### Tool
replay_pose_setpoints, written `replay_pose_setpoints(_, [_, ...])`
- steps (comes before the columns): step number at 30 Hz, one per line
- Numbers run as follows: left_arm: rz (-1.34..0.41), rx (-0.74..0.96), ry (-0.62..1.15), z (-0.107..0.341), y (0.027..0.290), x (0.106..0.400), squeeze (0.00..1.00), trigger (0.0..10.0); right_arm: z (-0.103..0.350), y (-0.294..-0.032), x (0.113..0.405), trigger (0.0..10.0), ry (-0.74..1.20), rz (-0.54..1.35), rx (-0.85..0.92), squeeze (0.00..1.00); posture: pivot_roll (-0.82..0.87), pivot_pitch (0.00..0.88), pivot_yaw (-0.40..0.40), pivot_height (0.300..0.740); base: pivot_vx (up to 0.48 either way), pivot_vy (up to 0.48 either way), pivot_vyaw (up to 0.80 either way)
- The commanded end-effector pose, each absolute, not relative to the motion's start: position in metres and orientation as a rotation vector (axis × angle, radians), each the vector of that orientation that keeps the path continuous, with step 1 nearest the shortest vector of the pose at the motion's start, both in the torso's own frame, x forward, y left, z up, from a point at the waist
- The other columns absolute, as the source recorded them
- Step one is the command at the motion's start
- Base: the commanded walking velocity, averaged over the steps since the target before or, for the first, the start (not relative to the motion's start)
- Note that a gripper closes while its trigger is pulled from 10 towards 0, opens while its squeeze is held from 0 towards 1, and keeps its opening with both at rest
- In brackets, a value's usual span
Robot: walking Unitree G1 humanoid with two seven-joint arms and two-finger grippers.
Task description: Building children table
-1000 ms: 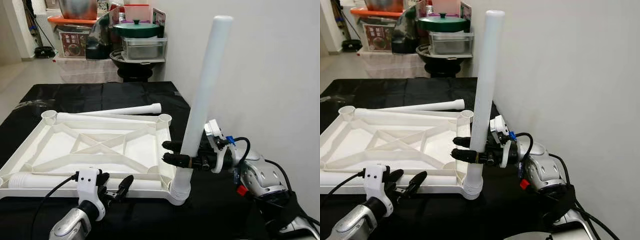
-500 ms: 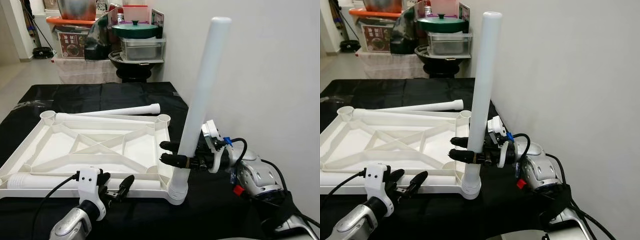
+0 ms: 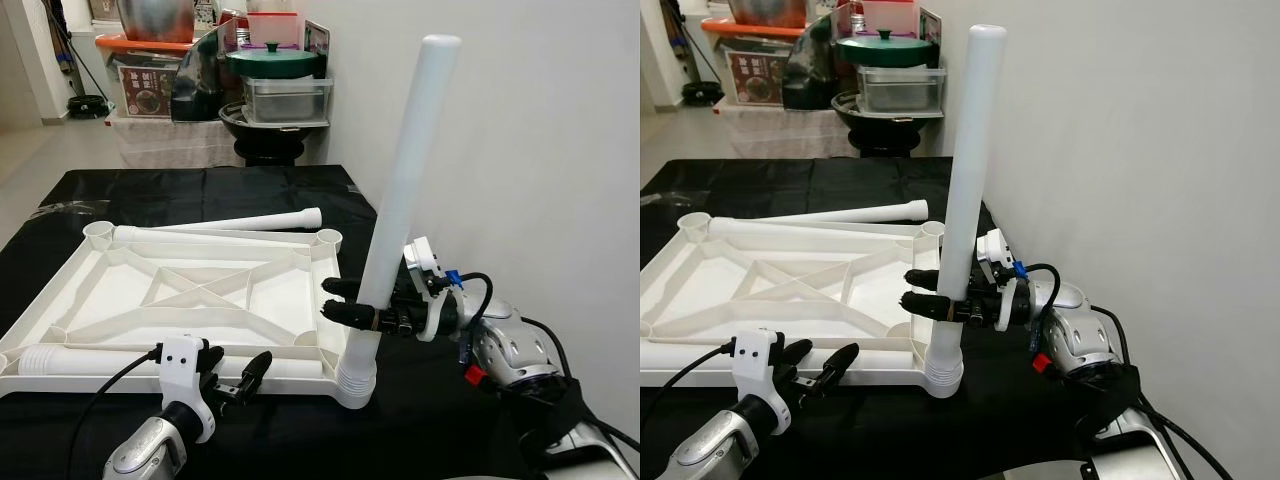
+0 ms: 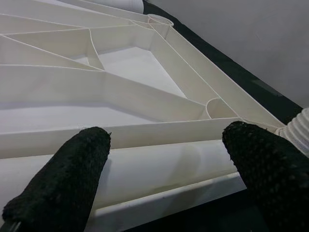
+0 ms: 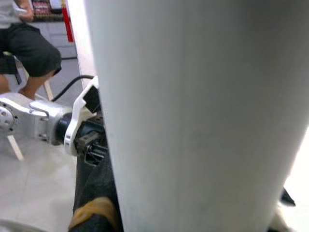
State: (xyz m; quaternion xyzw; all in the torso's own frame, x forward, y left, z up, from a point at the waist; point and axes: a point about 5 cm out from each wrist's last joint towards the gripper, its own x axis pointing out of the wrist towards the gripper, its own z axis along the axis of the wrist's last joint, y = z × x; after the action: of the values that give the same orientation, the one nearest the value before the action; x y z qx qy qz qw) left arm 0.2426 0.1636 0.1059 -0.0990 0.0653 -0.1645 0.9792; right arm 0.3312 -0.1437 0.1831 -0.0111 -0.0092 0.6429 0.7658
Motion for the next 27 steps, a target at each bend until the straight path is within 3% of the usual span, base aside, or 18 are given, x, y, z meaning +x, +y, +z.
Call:
replay_pose_setpoints(1, [-0.339,-0.205,0.137,0.106,0.161,0.241,0.0,10.0,0.16,-0.148,0.328,10.0,0.104,1.373,-0.028,0.0,0.1,0.0,-0.08,0.74,0.0,0.0,0.0])
replay_pose_setpoints(19, [-0.353,-0.206,0.14,0.106,0.157,0.242,0.0,10.0,0.15,-0.145,0.324,10.0,0.106,1.331,0.031,0.0,0.09,0.0,-0.071,0.74,0.0,0.0,0.0])
replay_pose_setpoints(27, [-0.349,-0.209,0.139,0.105,0.156,0.242,0.0,10.0,0.133,-0.146,0.319,10.0,0.178,1.228,-0.063,0.0,0.09,0.0,-0.074,0.74,0.0,0.0,0.0])
